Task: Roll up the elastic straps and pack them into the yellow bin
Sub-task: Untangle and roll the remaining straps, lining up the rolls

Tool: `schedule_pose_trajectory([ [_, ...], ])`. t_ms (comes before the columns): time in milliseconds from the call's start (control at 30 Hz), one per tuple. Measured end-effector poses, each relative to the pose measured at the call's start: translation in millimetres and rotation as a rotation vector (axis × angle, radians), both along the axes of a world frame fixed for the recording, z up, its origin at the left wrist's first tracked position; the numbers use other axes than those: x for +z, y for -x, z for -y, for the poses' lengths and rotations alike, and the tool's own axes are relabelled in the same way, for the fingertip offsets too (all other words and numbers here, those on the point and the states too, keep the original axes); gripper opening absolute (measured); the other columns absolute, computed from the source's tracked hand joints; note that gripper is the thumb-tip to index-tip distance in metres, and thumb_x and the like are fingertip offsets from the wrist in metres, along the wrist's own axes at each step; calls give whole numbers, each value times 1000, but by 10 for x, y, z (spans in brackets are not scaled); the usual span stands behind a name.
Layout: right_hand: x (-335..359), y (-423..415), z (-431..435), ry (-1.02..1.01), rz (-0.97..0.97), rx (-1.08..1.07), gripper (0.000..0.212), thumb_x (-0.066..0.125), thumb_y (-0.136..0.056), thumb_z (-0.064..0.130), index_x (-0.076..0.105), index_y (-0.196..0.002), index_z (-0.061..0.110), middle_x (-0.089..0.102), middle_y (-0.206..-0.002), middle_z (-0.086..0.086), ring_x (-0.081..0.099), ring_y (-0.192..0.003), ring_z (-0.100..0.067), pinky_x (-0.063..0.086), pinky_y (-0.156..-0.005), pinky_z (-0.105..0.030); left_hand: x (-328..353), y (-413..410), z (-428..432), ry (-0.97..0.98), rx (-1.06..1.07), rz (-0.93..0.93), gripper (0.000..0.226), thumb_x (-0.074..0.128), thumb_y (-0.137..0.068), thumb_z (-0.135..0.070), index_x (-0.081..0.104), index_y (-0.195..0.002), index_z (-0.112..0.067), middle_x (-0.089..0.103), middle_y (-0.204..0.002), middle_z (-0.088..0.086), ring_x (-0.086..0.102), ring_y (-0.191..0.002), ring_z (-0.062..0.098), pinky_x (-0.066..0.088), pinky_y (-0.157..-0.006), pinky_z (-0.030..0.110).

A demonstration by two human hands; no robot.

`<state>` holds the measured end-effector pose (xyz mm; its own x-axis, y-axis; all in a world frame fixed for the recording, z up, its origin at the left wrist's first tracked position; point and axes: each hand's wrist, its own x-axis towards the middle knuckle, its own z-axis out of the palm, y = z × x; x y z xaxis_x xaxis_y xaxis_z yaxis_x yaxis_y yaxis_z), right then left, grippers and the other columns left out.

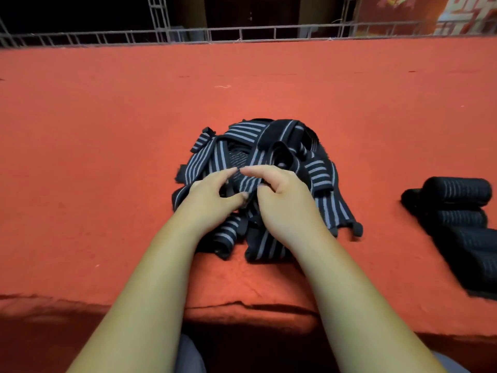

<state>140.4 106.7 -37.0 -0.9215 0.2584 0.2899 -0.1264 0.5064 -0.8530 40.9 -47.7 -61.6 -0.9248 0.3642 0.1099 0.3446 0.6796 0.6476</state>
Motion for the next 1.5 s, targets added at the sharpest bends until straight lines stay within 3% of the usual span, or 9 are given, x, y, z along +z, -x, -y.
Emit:
schedule_pose_trajectory([
  [133, -156, 128, 50, -213, -32, -59, 54, 49, -99, -1, 72, -140, 26, 64, -142, 18, 38, -142, -3, 12, -105, 7, -69, 75, 128, 66, 70, 6, 83, 81, -93, -49, 46, -162, -20, 41, -168, 3, 38, -156, 20, 29, -129, 37],
  [467, -367, 218, 37, -383, -133, -117, 37, 57, -95, 3, 82, -109, 26, 73, -113, 17, 55, -127, -17, 32, -113, -19, -111, 167, 193, -114, 443, -34, 26, 62, -107, -30, 59, -120, -8, 70, -122, 14, 64, -118, 38, 38, -84, 35],
  [700, -372, 184, 28, -342, -207, -100, 40, 59, -88, -1, 76, -90, 35, 70, -99, 22, 57, -118, -13, 41, -112, -34, -227, 150, 253, -338, 87, 126, 54, 50, -78, 13, 66, -90, -37, 79, -117, -19, 74, -114, 6, 59, -94, 40],
  [800, -375, 189, 31, -324, -222, -89, 43, 58, -86, -2, 74, -87, 38, 70, -98, 22, 57, -115, -9, 40, -111, -32, -259, 154, 230, -118, -15, 43, 64, 63, -80, 2, 69, -116, -50, 55, -159, -19, 50, -149, 10, 39, -126, 45],
  [867, -391, 198, 27, -305, -206, -90, 41, 57, -86, -2, 76, -88, 34, 71, -99, 21, 56, -116, -8, 39, -112, -31, -249, 163, 207, 29, 10, -17, 63, 69, -87, -11, 64, -134, -53, 26, -178, -11, 31, -162, 25, 29, -130, 51],
  [967, -405, 200, 29, -276, -177, -91, 41, 57, -87, -4, 78, -89, 31, 71, -101, 22, 53, -119, -8, 38, -111, -27, -249, 164, 179, 50, 119, -31, 60, 74, -97, -24, 57, -151, -45, 25, -178, 4, 33, -160, 31, 32, -130, 47],
  [1133, -412, 195, 26, -276, -169, -84, 41, 57, -88, -4, 79, -90, 31, 71, -101, 22, 52, -119, -7, 33, -109, -16, -210, 158, 148, -45, 264, -126, 45, 58, -100, -5, 69, -136, -30, 65, -142, 1, 60, -131, 27, 46, -107, 36],
  [1300, -423, 196, 17, -274, -146, -76, 40, 57, -92, -2, 78, -96, 32, 69, -105, 24, 49, -122, -8, 32, -109, -13, -3, 4, 116, -381, 320, -87, 13, 57, -106, -28, 68, -108, -22, 74, -103, -5, 66, -99, 20, 38, -78, 30],
  [1500, -347, 113, 42, -181, -96, 30, 64, 68, -102, 25, 46, -158, 45, 53, -149, 28, 37, -148, 0, 27, -123, -24, 197, -194, 98, -827, 259, 66, 34, 60, -92, -41, 58, -69, -16, 58, -66, -3, 52, -66, 18, 48, -67, 43],
])
